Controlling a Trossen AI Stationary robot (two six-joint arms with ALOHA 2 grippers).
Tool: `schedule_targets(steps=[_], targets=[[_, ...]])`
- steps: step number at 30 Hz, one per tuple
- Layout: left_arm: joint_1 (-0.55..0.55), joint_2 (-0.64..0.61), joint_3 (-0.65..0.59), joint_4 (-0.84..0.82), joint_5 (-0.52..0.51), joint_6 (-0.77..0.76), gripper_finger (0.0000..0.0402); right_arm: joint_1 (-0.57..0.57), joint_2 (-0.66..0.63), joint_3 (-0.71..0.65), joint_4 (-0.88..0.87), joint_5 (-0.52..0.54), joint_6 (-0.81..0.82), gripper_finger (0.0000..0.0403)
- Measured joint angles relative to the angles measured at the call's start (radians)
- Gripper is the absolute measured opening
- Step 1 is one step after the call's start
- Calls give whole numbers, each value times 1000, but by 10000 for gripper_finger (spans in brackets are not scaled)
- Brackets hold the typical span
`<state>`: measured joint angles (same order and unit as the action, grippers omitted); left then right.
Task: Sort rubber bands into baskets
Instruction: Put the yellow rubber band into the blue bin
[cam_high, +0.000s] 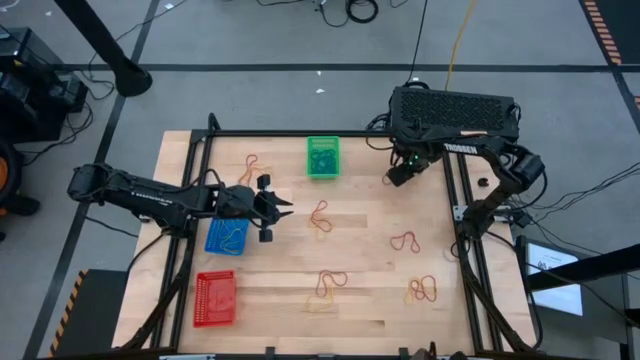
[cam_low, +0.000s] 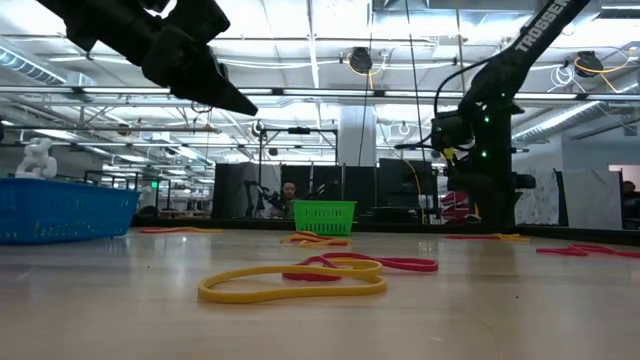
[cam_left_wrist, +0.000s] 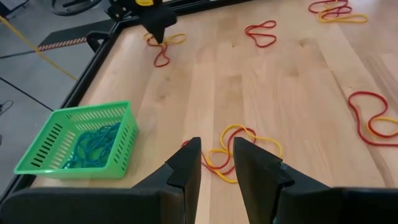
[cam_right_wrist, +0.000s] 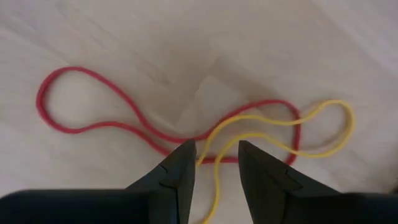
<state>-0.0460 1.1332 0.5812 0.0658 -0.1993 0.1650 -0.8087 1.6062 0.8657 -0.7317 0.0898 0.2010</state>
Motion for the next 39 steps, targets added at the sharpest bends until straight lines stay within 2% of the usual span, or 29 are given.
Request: schedule_targets(steps=[9, 17, 23, 29, 39], targets=[[0, 0, 0, 0, 0, 0, 102, -35, -3, -54, 78, -18, -47, 106], [0, 0, -1, 0, 0, 0, 102, -36, -3, -60, 67, -19, -65, 9], [0, 0, -1, 0, 0, 0, 102, -32, 3, -14, -37, -4, -68, 3], [0, 0, -1, 0, 0, 0, 102, -3, 2, 95, -119, -9, -72, 1], [0, 0, -1, -4, 0, -1, 102, 125, 2, 209, -140, -44, -58, 0]])
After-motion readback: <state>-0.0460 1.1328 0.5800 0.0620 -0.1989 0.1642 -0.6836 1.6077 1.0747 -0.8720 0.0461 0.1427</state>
